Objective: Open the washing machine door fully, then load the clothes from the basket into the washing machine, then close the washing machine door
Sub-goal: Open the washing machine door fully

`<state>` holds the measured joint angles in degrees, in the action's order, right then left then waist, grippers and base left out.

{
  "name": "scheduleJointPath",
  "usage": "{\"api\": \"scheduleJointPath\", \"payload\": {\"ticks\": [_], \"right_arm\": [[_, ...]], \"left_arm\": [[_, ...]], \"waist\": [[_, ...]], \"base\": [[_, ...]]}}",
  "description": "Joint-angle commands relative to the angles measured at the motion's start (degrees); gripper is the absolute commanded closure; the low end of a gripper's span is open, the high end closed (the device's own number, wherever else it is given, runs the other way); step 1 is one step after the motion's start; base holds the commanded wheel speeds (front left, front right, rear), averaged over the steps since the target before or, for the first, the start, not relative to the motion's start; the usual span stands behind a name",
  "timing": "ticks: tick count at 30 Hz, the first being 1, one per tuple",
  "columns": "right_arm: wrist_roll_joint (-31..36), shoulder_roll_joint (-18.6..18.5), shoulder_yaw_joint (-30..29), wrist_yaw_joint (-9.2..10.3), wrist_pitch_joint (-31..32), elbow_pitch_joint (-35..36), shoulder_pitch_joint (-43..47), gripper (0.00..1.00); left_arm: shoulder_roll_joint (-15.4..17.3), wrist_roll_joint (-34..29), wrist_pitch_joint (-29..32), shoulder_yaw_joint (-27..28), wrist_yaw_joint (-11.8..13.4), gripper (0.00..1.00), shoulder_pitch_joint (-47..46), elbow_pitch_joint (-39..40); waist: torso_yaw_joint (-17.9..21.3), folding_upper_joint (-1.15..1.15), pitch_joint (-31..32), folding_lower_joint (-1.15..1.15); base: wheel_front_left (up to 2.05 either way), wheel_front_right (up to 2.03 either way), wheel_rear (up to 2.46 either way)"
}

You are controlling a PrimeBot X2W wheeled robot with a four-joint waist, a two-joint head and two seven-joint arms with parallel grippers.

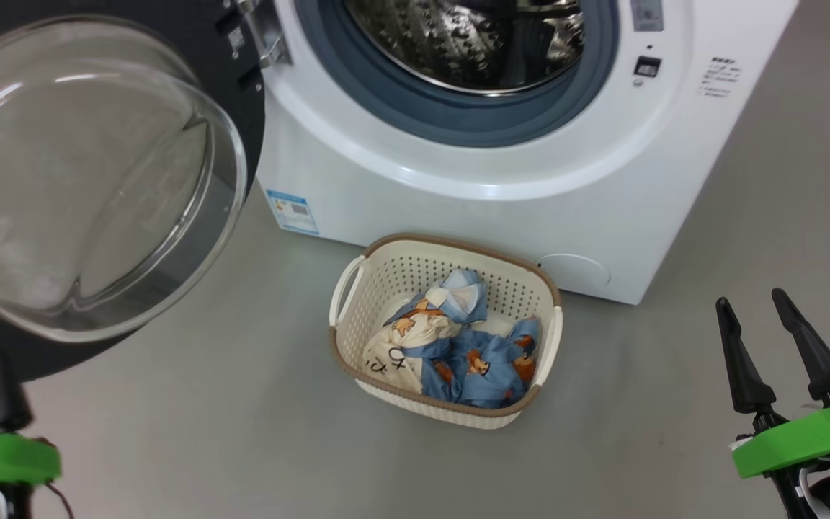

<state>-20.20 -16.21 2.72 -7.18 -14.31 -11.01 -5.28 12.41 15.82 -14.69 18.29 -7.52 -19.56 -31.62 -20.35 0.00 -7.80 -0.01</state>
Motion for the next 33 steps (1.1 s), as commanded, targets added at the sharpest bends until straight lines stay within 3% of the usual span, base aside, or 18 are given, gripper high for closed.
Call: {"api": "scheduleJointPath", "payload": {"ticks": [1,13,22,33], "right_arm": [[0.00,-0.70,0.69,-0.31,-0.69,1.36,0.46,0.00],[0.30,0.62,-0.35,-0.31,-0.69,1.64,0.87,0.00],[0.58,1.42,-1.10,-0.31,-0.69,1.80,0.66,0.00],[0.86,1.68,-1.00,-0.31,-0.69,1.54,1.35,0.00]], "left_arm": [[2.34,1.01,-0.30,0.17,0.05,0.00,1.08,2.91],[0.29,5.55,-0.30,-10.86,0.04,0.00,7.85,11.86],[0.63,5.20,-0.30,-14.05,0.04,0.00,10.32,16.28],[1.41,5.14,-0.30,-16.41,0.04,0.00,12.68,18.27]], "waist": [[1.41,0.00,1.37,0.01],[7.09,0.00,1.75,0.01],[13.70,0.00,1.49,0.01],[18.97,0.00,2.71,0.01]], "base": [[0.00,0.00,0.00],[0.00,0.00,0.00],[0.00,0.00,0.00],[0.00,0.00,0.00]]}}
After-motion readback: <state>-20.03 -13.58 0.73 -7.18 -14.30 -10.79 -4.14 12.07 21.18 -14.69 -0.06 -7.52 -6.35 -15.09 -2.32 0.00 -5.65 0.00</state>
